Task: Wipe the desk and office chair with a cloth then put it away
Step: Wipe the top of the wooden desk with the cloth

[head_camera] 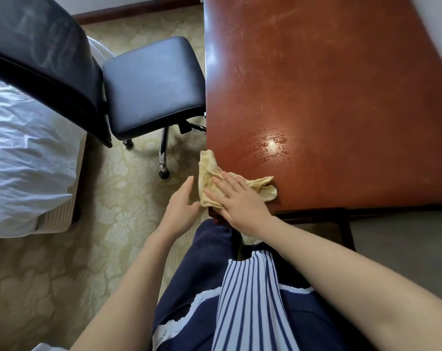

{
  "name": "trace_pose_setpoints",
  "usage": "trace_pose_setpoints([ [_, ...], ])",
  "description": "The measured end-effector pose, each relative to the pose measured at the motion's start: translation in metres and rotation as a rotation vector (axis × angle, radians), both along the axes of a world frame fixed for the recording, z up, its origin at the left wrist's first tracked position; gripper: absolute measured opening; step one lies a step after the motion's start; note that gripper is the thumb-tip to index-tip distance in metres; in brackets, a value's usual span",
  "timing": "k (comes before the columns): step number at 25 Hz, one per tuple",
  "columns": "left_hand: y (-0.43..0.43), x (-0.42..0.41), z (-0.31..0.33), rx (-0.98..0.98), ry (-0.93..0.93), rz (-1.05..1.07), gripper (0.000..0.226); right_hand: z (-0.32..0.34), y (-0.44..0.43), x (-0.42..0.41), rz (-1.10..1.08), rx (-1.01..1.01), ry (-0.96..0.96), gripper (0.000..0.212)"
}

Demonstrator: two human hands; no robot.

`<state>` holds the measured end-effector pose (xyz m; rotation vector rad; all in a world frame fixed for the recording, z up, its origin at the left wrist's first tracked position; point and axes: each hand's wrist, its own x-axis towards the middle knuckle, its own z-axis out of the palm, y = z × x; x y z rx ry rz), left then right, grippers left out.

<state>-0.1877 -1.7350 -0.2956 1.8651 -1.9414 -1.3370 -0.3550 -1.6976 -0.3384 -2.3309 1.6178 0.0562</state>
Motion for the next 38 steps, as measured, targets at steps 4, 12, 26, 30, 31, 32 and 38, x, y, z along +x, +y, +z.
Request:
trace_pose_setpoints([
  [4,0.005,-0.012,0.002,-0.039,-0.041,-0.057,0.066,-0.002,0.044,-0.047,0.064,-0.093,0.015,0.053],
  [12,0.008,-0.077,0.004,-0.160,-0.176,-0.389,0.068,0.003,0.112,-0.191,-0.581,-0.241,-0.078,0.039],
  [26,-0.046,-0.139,0.014,-0.211,-0.176,-0.686,0.068,0.003,0.039,-0.093,-0.936,-0.059,-0.134,0.047],
  [30,-0.067,-0.154,0.017,-0.193,-0.150,-0.755,0.070,0.002,0.057,-0.066,-0.710,-0.117,-0.193,0.044],
  [31,-0.069,-0.160,0.016,-0.191,-0.144,-0.763,0.070,0.001,0.063,-0.072,-0.681,-0.144,-0.185,0.043],
  [32,-0.070,-0.168,0.015,-0.197,-0.147,-0.785,0.070,-0.001,0.070,-0.079,-0.668,-0.180,-0.162,0.044],
  [38,-0.052,-0.213,0.002,-0.236,-0.251,-0.972,0.100,-0.010,0.106,-0.147,-0.922,-0.176,-0.041,0.053],
])
